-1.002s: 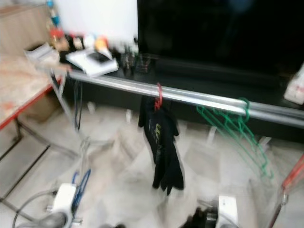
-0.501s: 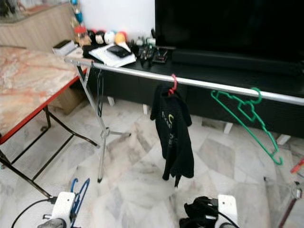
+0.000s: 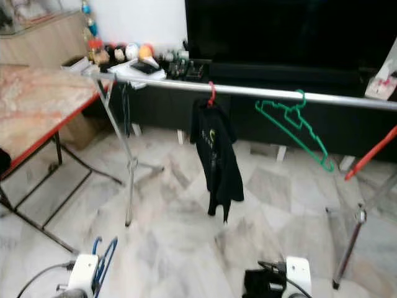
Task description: Hang hanger
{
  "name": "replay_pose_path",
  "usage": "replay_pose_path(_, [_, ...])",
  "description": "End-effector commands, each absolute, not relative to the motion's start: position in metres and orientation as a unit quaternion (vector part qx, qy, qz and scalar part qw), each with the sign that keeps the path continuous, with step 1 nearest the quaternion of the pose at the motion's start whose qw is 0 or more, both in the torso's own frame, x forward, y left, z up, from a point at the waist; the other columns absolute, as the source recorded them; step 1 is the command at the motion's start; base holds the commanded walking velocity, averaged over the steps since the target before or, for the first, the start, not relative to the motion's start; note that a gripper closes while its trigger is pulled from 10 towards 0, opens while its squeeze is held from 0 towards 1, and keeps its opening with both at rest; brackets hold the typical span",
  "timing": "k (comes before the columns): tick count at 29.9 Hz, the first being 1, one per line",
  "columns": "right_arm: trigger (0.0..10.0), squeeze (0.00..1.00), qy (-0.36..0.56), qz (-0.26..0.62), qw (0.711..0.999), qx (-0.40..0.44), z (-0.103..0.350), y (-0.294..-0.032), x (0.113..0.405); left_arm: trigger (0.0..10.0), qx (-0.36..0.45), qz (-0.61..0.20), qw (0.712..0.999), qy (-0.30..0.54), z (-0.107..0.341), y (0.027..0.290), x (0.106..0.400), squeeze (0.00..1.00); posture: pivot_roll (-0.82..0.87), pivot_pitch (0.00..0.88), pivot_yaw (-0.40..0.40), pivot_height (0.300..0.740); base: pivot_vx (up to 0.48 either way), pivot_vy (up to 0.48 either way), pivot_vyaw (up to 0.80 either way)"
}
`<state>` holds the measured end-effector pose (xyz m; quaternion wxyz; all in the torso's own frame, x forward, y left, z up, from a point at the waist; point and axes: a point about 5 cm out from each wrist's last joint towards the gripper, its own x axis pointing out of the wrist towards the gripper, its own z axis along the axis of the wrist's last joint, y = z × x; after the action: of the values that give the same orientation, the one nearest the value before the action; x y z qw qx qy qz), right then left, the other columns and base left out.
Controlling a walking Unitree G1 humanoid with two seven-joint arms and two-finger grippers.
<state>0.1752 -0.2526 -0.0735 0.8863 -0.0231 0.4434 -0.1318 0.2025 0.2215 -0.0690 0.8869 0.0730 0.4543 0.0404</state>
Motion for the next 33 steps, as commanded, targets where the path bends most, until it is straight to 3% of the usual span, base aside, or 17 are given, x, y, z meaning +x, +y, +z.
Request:
replay_pose_path(1, [10.0,0.00,0.439,-0.132,0.888,-0.023,-0.0724,-0.2536,0.1765,10.0,0.075,0.049,0.883,0.461,-0.0700,0.2264,0.1989,0.00,-0.10,0.000,0.012,0.740,-0.315,0.000,0.00])
replay_pose_path(9, [10.0,0.00,0.439,-0.135,0.888,-0.018,-0.0723,-0.2539,0.1766,10.0,0.073,0.051,0.883,0.460,-0.0699,0.2258,0.1994,0.00,-0.10,0.000,0.009,0.740,-0.318,0.000,0.00])
replay_pose_path(18, [10.0,0.00,0.441,-0.131,0.888,-0.020,-0.0717,-0.2550,0.1774,10.0,0.070,0.052,0.884,0.458,-0.0697,0.2246,0.2003,0.00,-0.09,0.000,0.004,0.740,-0.317,0.000,-0.79])
replay_pose_path(22, [10.0,0.00,0.440,-0.130,0.888,-0.022,-0.0713,-0.2553,0.1780,10.0,0.069,0.053,0.885,0.458,-0.0695,0.2244,0.2008,0.00,-0.09,0.000,0.003,0.740,-0.308,0.000,0.00])
replay_pose_path(33, [10.0,0.00,0.441,-0.126,0.888,-0.022,-0.0712,-0.2546,0.1787,10.0,0.080,0.056,0.881,0.462,-0.0691,0.2262,0.2010,0.00,-0.09,0.000,0.005,0.740,0.000,0.000,0.00])
